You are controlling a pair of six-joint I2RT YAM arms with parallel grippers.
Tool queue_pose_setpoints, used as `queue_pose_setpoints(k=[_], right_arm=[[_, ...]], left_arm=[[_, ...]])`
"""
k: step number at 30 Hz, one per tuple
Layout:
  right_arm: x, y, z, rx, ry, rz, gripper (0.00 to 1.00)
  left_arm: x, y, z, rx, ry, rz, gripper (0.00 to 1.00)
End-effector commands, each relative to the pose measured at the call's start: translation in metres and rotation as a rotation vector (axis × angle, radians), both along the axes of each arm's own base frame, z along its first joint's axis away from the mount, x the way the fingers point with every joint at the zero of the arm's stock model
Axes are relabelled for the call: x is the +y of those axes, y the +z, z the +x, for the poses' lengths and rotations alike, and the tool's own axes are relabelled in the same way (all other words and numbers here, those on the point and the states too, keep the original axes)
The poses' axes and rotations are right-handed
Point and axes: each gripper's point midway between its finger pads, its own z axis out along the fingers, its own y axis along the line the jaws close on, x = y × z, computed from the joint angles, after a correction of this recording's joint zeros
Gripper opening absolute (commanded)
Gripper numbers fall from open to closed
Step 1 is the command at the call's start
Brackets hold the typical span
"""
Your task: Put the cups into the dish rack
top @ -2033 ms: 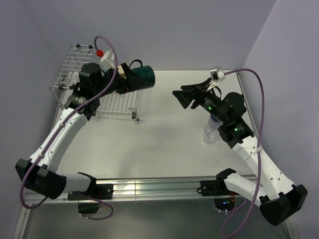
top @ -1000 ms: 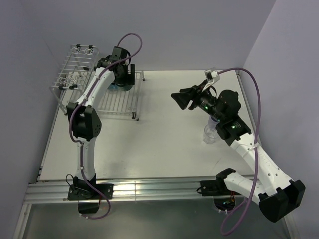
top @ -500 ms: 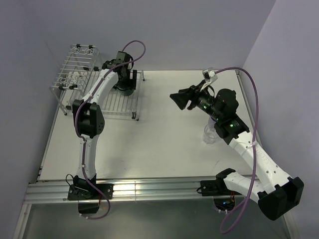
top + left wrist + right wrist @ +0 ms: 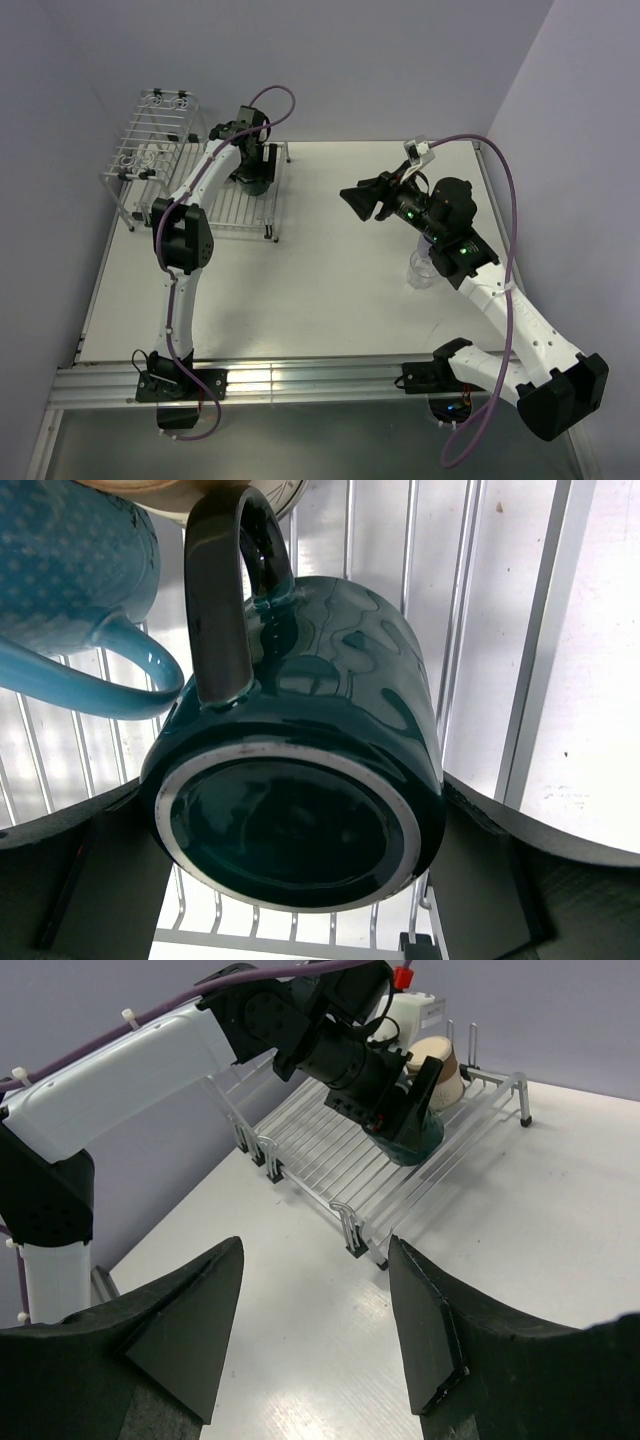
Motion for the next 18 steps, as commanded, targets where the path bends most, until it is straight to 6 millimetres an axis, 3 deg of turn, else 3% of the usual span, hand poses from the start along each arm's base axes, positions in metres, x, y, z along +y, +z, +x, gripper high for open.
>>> queue_pose_setpoints(k=[1, 2, 4, 5, 8, 18], right_arm=[[-0.0013, 0.0169, 0.0024, -0.059, -0.004, 0.009, 0.67], [-0.0013, 0.0171, 0.0021, -0.059, -0.004, 0.011, 0.67], [-0.0015, 0.018, 0.0017, -0.062, -0.004, 0.012, 0.67], [-0.0012, 0.0175, 0.0018, -0.059, -0.003, 0.011, 0.68], [-0.0009, 0.0162, 0.0019, -0.056, -0.001, 0.008, 0.68], [0.0, 0.0152, 0.0012, -0.054, 0.007, 0.005, 0.68]], left_arm=[[-0.0049, 0.0215, 0.0157, -0.082, -0.013, -0.017, 0.22], [-0.0054, 0.0215, 0.0157, -0.083, -0.014, -0.02, 0.34], [-0.0055, 0.0198, 0.0157, -0.083, -0.013, -0.021, 0.46], [-0.0056, 0.0189, 0.0154, -0.081, -0.015, -0.021, 0.6], [-0.0082, 0.0165, 0.0146, -0.08, -0.022, -0.03, 0.76], [-0.014, 0.0138, 0.0148, -0.087, -0.044, -0.044, 0.81]])
